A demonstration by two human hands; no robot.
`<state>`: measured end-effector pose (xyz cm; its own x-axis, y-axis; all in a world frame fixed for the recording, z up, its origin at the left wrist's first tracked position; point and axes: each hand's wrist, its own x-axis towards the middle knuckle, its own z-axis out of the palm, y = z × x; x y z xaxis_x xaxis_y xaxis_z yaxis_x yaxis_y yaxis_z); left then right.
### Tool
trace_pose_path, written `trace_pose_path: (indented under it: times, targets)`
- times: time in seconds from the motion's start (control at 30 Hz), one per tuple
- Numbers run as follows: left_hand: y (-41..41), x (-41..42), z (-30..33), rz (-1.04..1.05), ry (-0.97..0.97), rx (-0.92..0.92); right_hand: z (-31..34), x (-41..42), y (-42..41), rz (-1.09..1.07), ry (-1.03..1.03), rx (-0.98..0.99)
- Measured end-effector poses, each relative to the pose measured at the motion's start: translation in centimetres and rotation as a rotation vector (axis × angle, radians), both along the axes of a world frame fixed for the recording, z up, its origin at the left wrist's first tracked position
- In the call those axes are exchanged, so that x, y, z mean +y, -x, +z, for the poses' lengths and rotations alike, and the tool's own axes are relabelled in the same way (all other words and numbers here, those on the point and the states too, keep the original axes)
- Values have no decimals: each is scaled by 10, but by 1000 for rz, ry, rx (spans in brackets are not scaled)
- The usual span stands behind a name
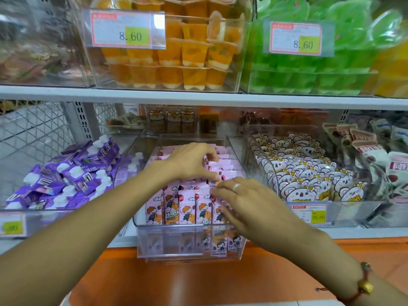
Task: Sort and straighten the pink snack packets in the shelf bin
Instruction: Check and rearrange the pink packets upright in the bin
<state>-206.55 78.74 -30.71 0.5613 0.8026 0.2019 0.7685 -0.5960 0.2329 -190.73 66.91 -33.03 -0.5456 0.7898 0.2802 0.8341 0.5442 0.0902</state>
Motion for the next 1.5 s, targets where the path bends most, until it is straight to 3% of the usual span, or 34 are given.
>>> trace_pose_path:
  times: [0.13,0.27,0.37,0.5,0.67,0.77,0.9,0.97,1.07,1.23,1.33,1.43,1.5]
  targets:
    - [3,0,-12,-108,82,119,14,-11,-8,-29,-76,92]
    - [8,-1,-2,-130,177,85,13,-15,-14,-79,-142,201]
    - [12,-7,0,-154,133,7,10,-16,-15,-79,-165,223]
    - [11,-17,-10,-177,19,102,1,-13,-4,-54,-167,44]
    - [4,-22,-13,-67,-68,37,-8,-10,0,-83,-106,-53]
    - [4,-28,-9,38,-130,-142,-7,-9,0,-83,-110,-40]
    - [12,-37,1,150,-75,-621,-3,-11,0,-83,-70,2]
    - [17,-46,3,178,-78,-819,1,-11,-1,-71,-54,105]
    - [24,-67,7,150,-152,-1079,10,-8,-1,-101,-62,491]
    - [31,-96,7,119,-229,-1206,22,-4,12,-39,81,1062]
    - [30,-103,1,115,-150,-1229,24,-5,29,72,283,1091]
    - [32,-103,-4,113,-7,-1328,21,-2,39,102,302,1063]
    - [35,-101,-8,83,120,-1365,20,3,41,53,350,1169]
